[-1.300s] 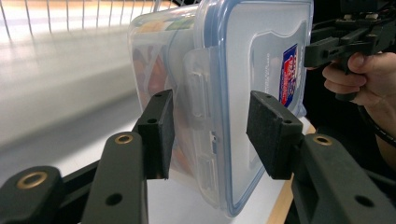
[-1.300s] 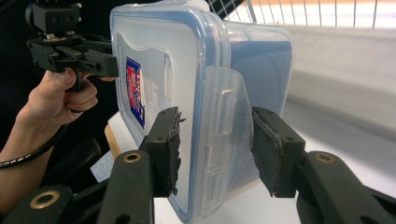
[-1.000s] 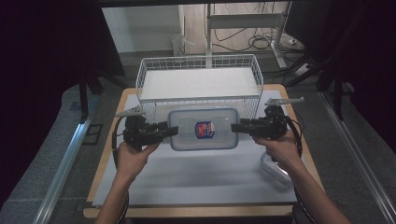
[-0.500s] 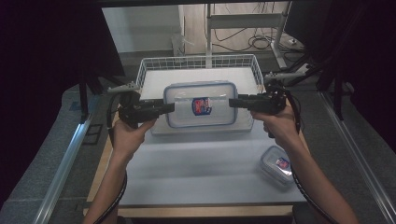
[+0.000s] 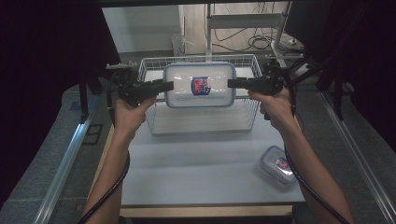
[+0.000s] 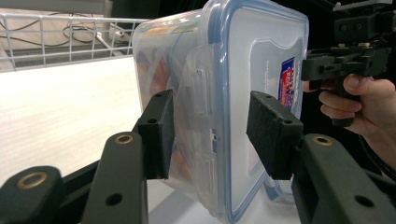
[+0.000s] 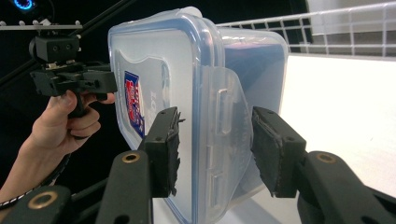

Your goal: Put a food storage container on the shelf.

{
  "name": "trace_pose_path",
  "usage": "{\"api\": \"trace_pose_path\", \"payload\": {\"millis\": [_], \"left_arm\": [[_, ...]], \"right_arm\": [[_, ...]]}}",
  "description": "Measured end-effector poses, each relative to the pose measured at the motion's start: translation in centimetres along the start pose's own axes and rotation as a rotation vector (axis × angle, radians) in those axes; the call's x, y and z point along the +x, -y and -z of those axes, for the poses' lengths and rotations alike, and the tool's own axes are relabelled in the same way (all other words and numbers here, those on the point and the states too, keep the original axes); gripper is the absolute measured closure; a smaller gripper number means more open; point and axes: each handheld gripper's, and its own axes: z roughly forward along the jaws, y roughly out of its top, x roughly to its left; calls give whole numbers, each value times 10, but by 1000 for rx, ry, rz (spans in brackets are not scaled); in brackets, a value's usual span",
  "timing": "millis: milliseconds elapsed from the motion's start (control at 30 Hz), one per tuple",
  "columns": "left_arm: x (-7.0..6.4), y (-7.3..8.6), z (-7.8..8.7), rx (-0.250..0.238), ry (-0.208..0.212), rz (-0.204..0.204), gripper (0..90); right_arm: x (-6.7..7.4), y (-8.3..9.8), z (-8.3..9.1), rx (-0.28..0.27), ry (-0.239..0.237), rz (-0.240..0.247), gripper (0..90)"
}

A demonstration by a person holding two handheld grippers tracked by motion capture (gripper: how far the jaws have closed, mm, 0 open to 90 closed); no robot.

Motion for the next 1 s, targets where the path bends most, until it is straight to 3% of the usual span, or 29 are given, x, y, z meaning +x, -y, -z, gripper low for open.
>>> {"api": "trace_pose_path", "payload": {"millis": [500, 1000], "left_arm": [[29, -14, -21, 6, -23, 85, 512], [34, -20, -25, 18, -37, 110, 508]], "right_arm": [[-19, -19, -21, -2, 60, -62, 518], [-26, -25, -28, -3, 72, -97, 503]]}}
